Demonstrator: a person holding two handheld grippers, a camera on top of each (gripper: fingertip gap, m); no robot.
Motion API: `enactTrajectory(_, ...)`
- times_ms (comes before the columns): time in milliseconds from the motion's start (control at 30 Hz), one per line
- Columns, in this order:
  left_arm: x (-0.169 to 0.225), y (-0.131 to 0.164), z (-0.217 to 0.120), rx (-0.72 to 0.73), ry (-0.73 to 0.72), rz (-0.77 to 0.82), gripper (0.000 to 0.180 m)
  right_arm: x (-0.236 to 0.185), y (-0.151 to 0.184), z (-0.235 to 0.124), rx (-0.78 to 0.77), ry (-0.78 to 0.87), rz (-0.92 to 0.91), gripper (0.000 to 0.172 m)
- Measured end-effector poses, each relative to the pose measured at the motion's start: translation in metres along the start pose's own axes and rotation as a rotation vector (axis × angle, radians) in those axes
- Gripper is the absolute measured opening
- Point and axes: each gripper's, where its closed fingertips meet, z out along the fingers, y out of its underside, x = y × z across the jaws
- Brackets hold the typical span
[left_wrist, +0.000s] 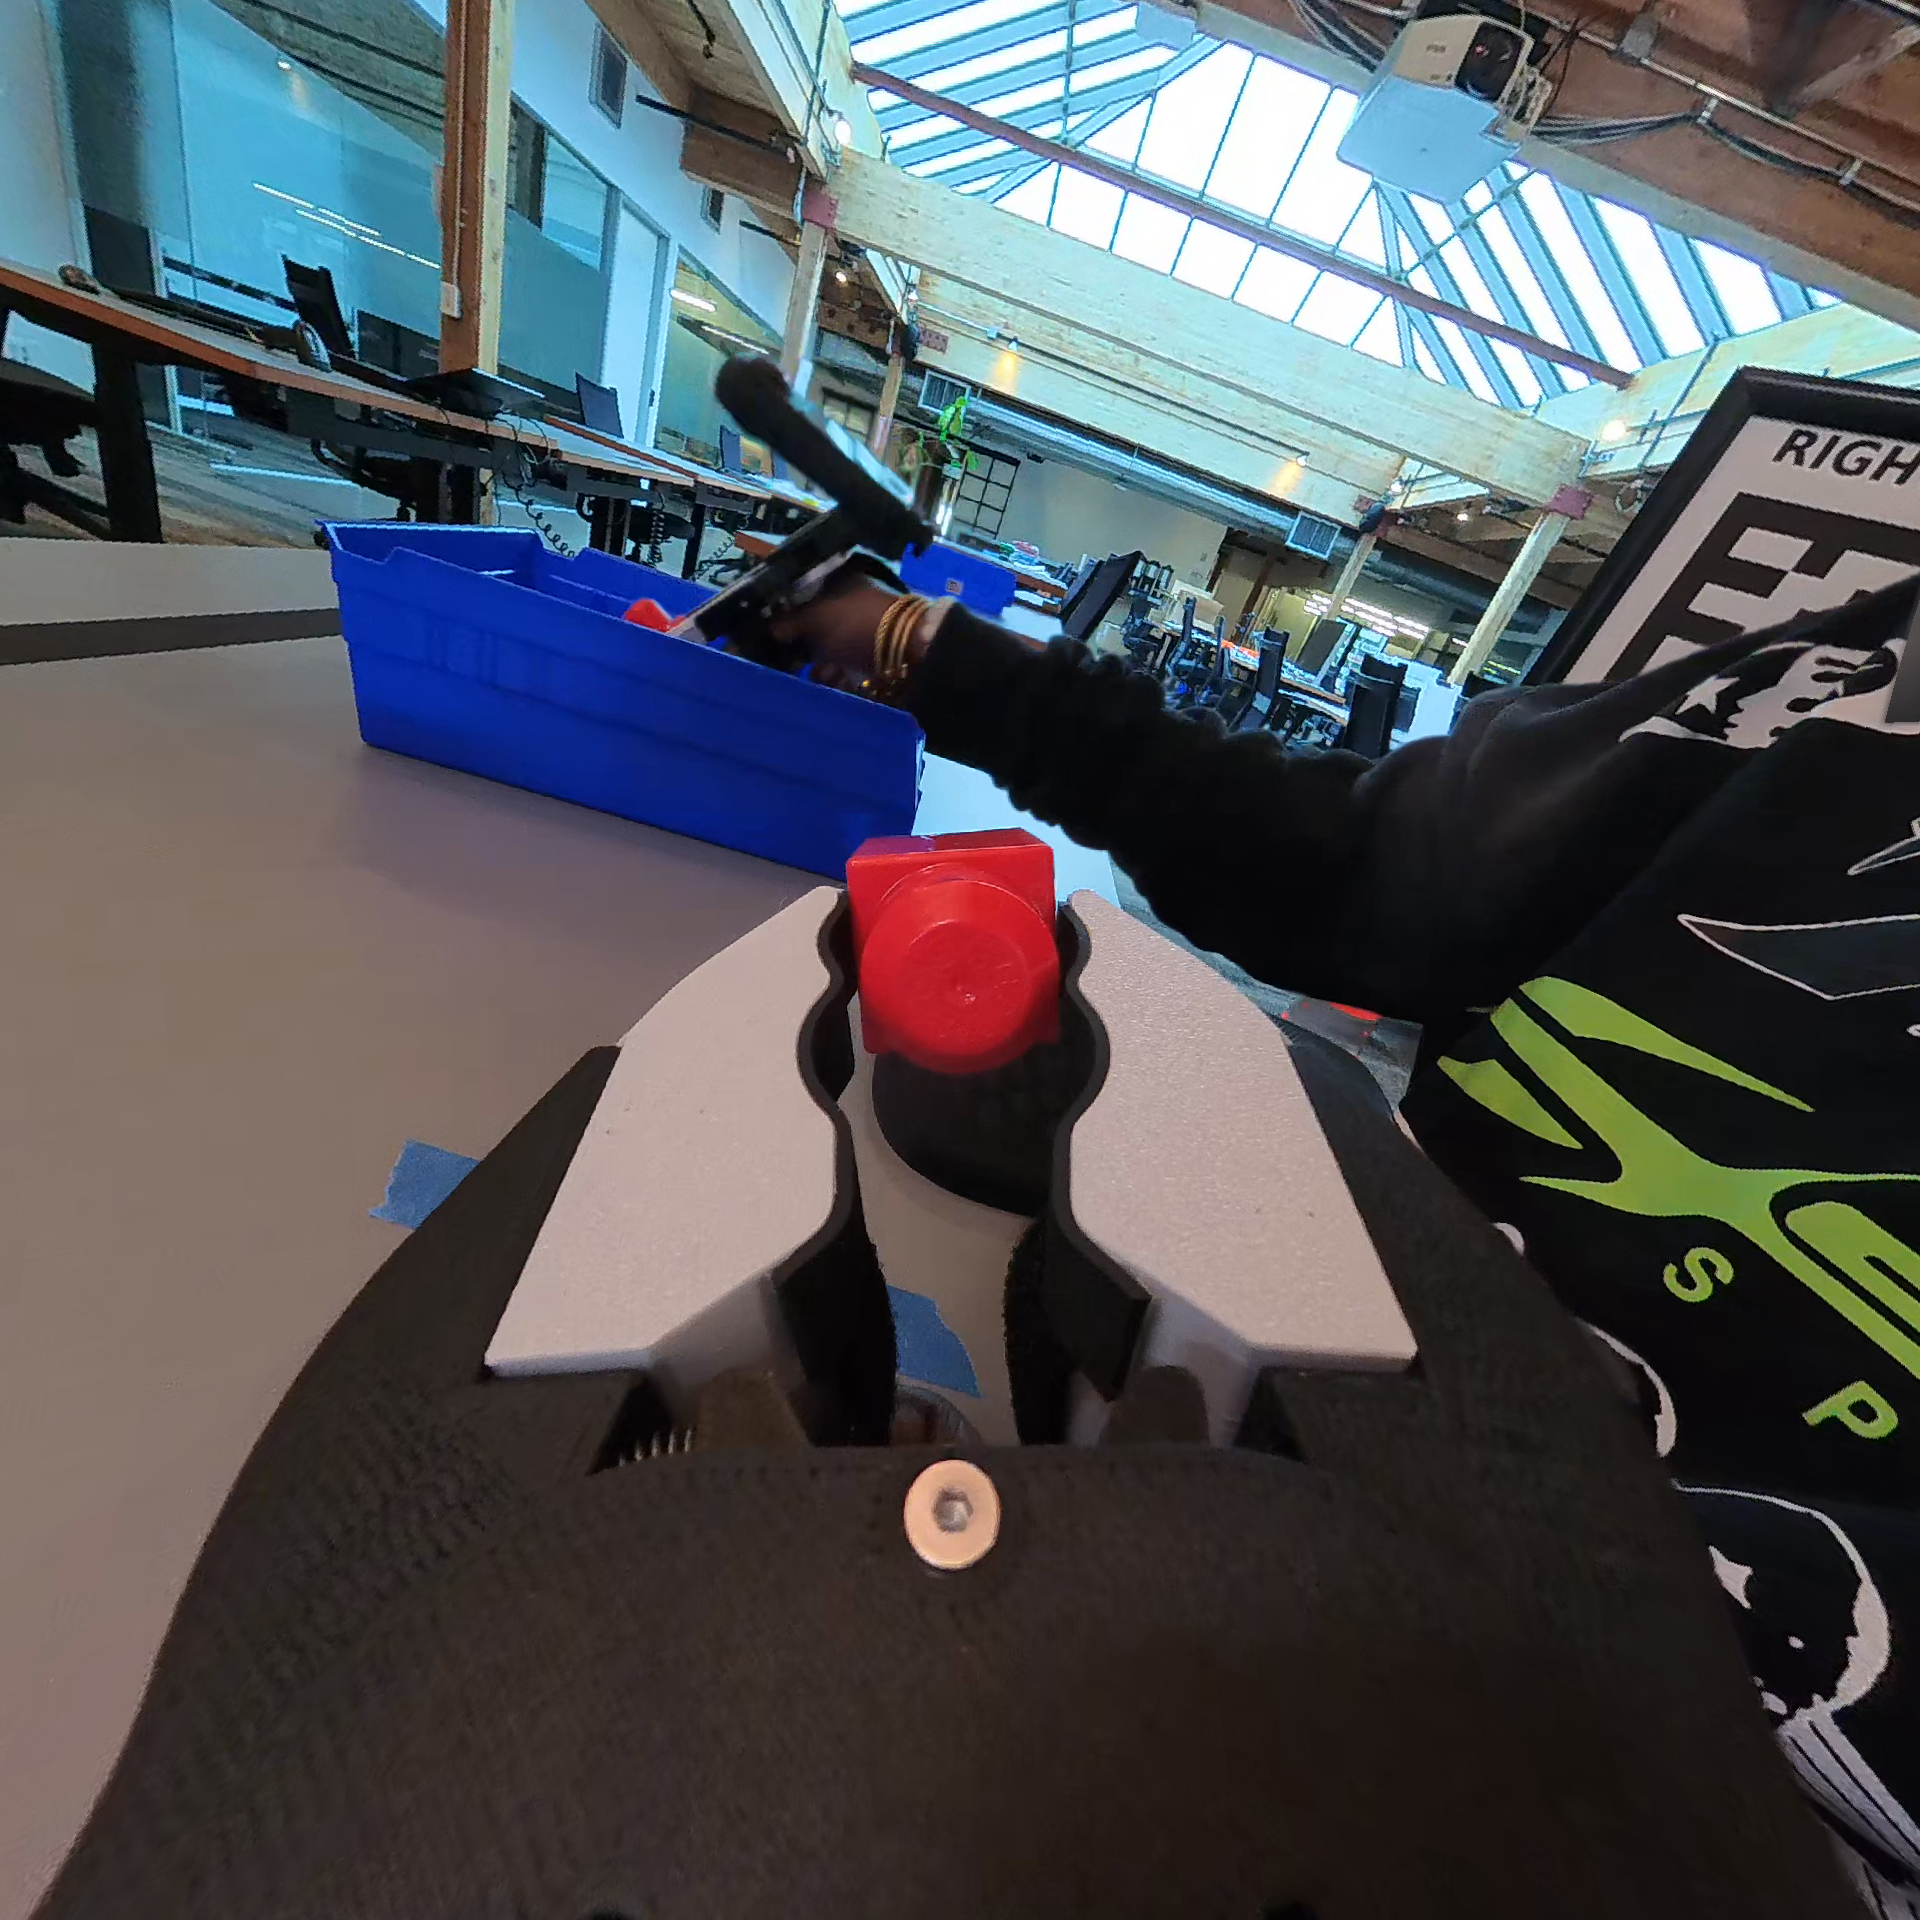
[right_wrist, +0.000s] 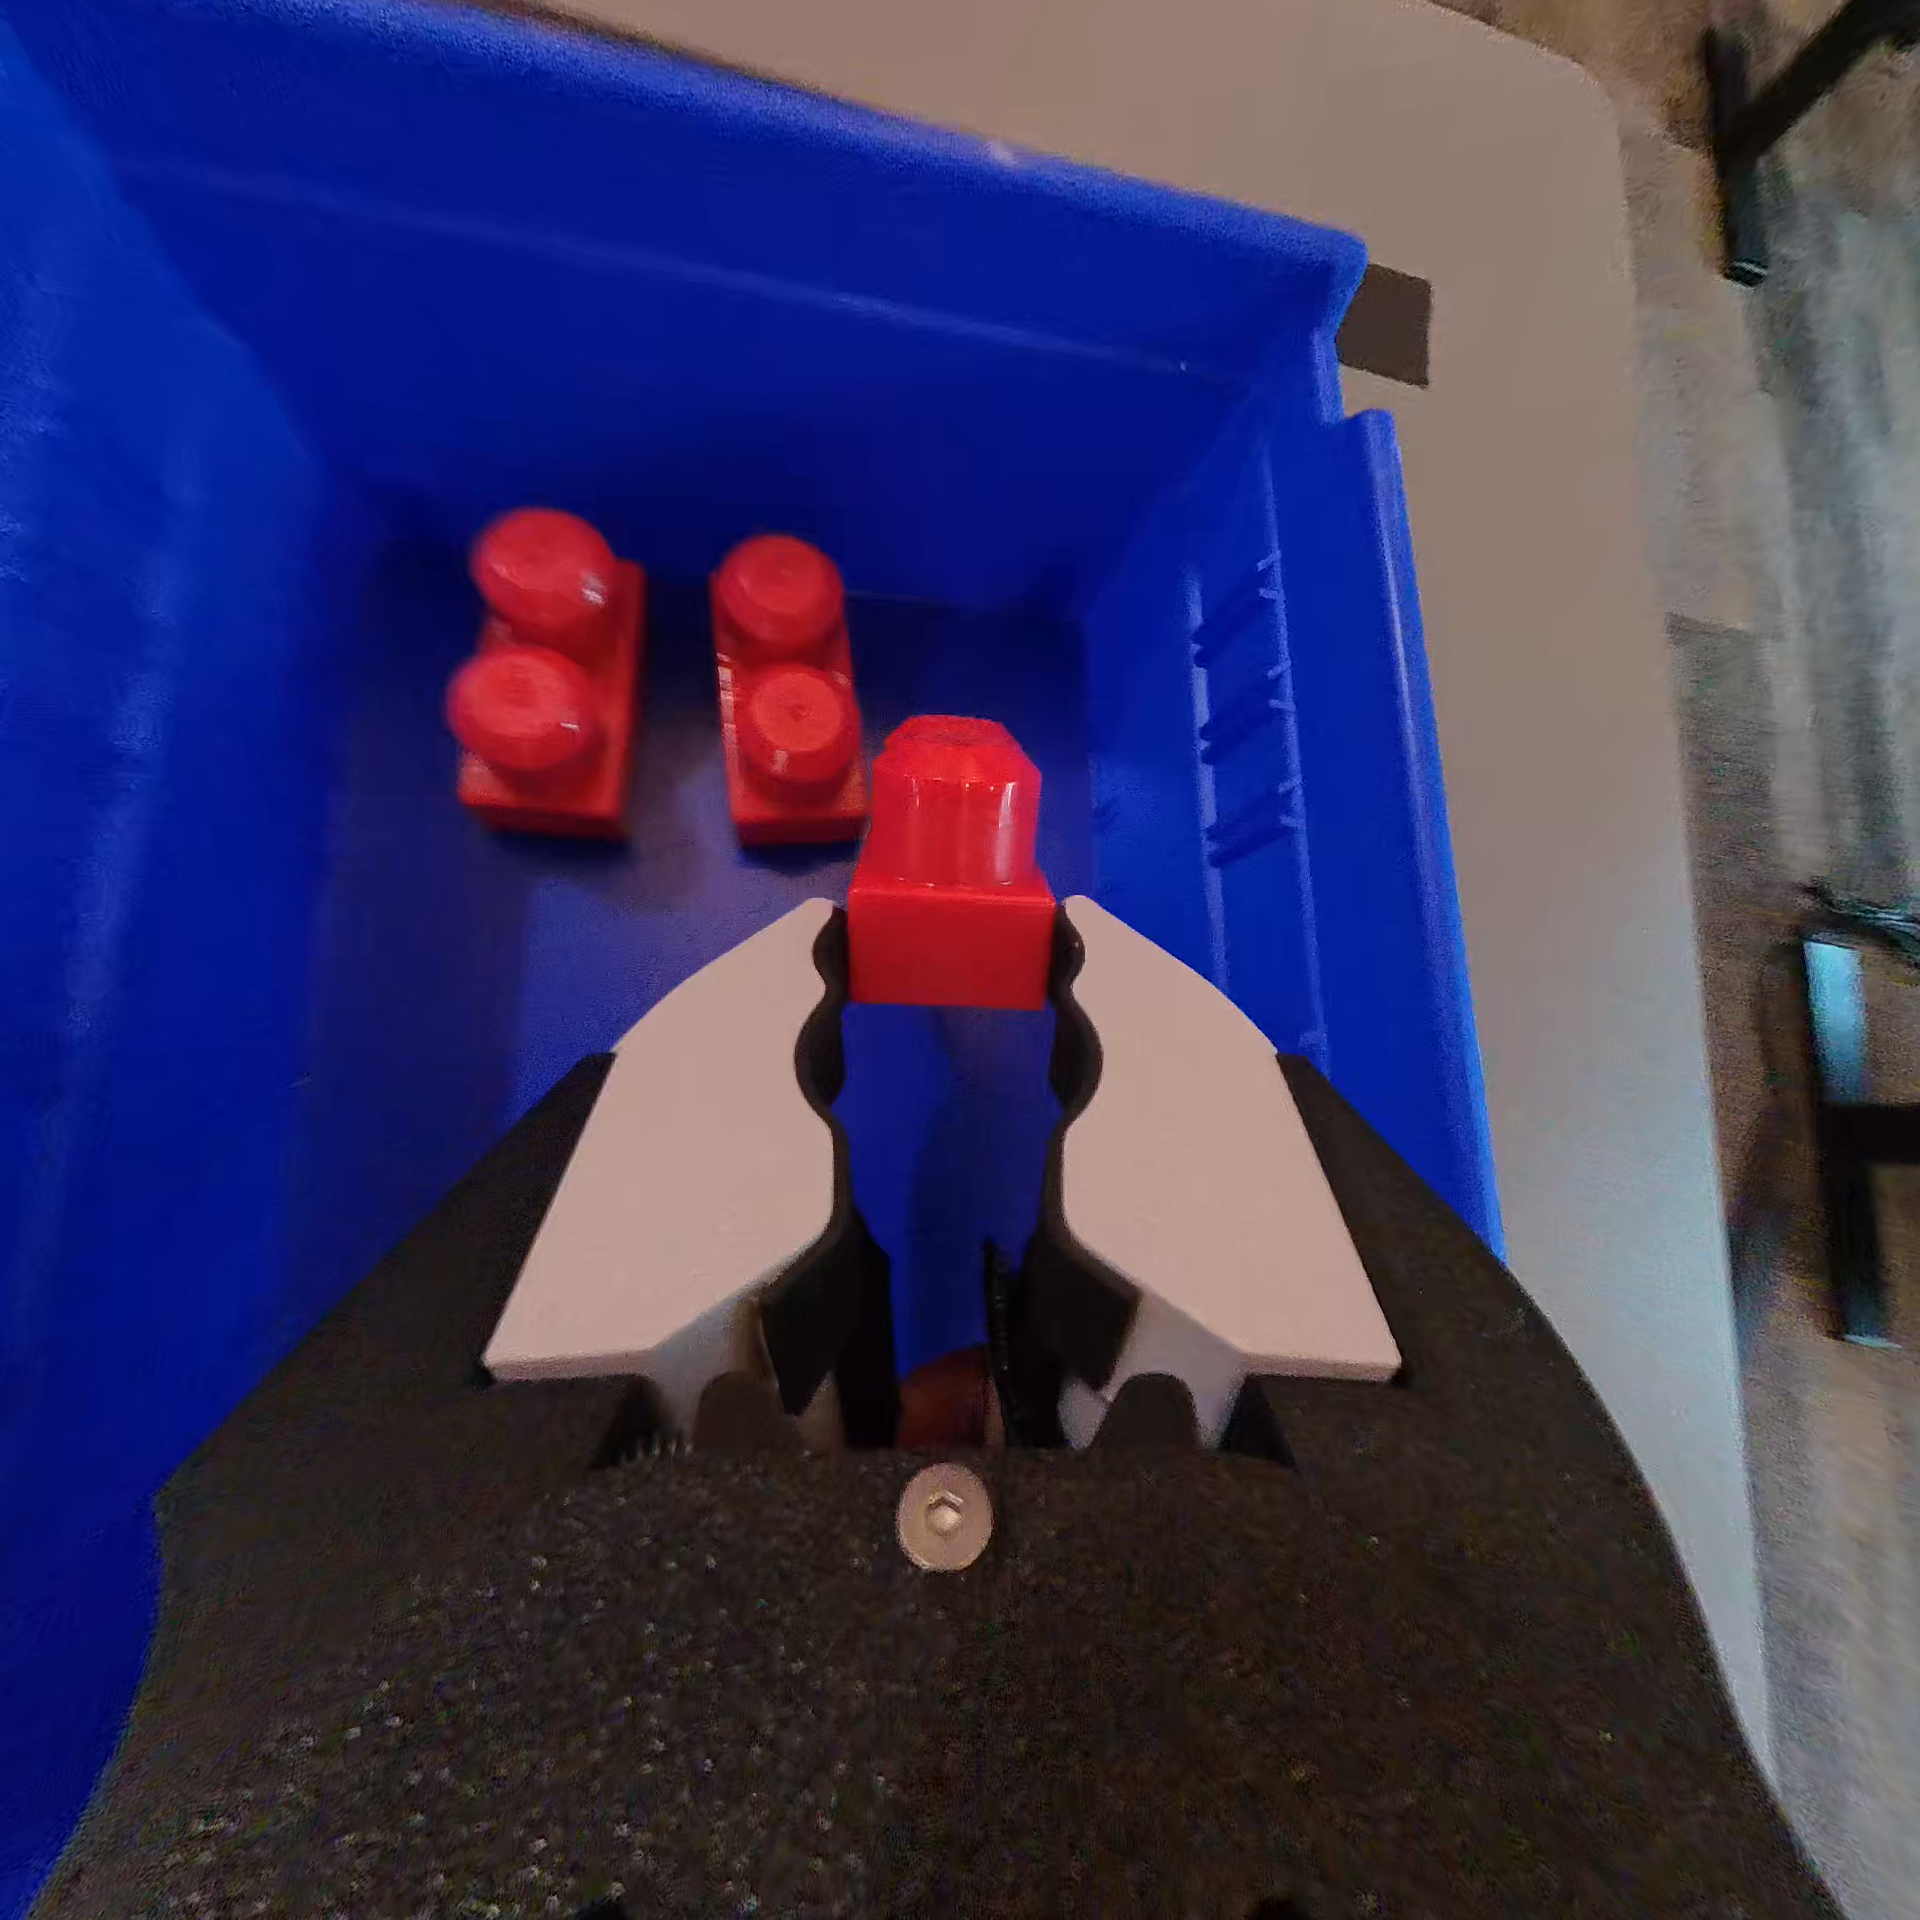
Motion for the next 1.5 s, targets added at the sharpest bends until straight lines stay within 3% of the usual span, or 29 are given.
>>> enactTrajectory(200, 0.001, 0.0, 0.0, -0.001, 0.007, -0.003, 0.036, 0.003, -0.003, 0.023, 0.022, 0.022, 0.047, 0.037)
enactTrajectory(700, 0.0, 0.001, 0.0, 0.0, 0.005, -0.008, 0.036, -0.007, 0.025, 0.048, -0.208, -0.051, -0.018, 0.037)
enactTrajectory(1033, 0.0, 0.001, 0.0, -0.003, 0.009, -0.014, 0.036, -0.009, 0.019, 0.056, -0.223, -0.103, 0.012, 0.037)
enactTrajectory(1167, 0.0, 0.002, 0.001, -0.006, 0.009, -0.016, 0.036, -0.013, 0.019, 0.055, -0.233, -0.129, -0.001, 0.049)
enactTrajectory(1333, -0.001, 0.003, 0.001, -0.011, 0.003, -0.013, 0.036, -0.002, 0.014, 0.033, -0.225, -0.06, -0.049, 0.054)
enactTrajectory(1433, -0.001, 0.004, 0.002, -0.019, 0.0, -0.012, 0.036, -0.005, -0.006, -0.008, -0.132, 0.003, -0.123, 0.057)
enactTrajectory(1500, -0.001, 0.005, 0.003, -0.03, -0.002, -0.009, 0.036, -0.03, -0.027, -0.045, -0.007, -0.022, -0.194, 0.058)
